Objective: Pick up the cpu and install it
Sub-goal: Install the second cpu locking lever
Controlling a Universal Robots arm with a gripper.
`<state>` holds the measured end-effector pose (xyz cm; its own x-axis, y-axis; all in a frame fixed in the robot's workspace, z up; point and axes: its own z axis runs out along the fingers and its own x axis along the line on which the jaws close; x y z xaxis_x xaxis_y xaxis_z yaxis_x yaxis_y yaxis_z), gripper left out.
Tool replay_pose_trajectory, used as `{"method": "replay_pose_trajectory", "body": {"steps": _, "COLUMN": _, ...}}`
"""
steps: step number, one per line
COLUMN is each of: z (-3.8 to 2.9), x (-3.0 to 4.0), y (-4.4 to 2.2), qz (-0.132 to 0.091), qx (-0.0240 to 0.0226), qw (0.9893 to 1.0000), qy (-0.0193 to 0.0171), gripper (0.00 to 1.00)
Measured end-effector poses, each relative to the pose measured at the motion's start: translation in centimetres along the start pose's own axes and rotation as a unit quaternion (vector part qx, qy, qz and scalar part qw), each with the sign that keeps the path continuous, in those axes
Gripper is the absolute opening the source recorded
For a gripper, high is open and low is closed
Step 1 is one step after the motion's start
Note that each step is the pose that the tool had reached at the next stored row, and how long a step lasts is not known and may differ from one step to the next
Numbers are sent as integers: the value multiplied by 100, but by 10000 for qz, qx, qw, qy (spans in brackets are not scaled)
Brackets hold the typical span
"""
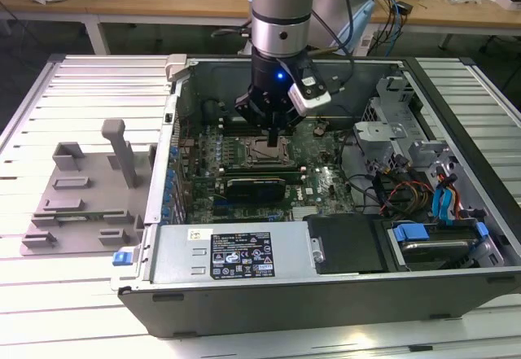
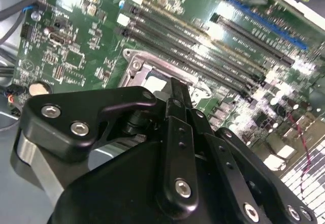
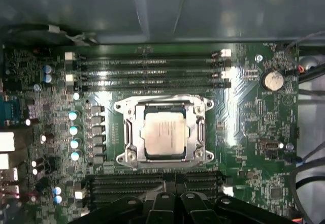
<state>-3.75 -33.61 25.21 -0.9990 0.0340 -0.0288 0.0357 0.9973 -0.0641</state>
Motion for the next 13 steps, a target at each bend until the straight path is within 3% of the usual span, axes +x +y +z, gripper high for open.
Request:
{"method": "replay_pose_trajectory", "body": {"steps": 4, "z": 5, "x": 40, "y": -74, "qz": 0, "qx": -3, "qw": 10000, "qy": -12, "gripper": 11}}
{"method": "replay_pose_trajectory", "body": {"steps": 6, "z": 6, "x": 105, "y": -108, "qz": 1, "qx": -4, "qw": 10000, "qy": -28, "gripper": 11}}
{"method": "replay_pose_trajectory", "body": {"steps": 11, "z": 74, "x": 206, "y": -128, "qz": 1, "qx": -5, "qw": 10000, "qy": -33, "gripper": 11}}
{"method": "replay_pose_trajectory", "body": {"steps": 13, "z": 76, "x": 208, "y": -129, "qz": 0, "qx": -4, "qw": 10000, "qy": -32, "gripper": 11}}
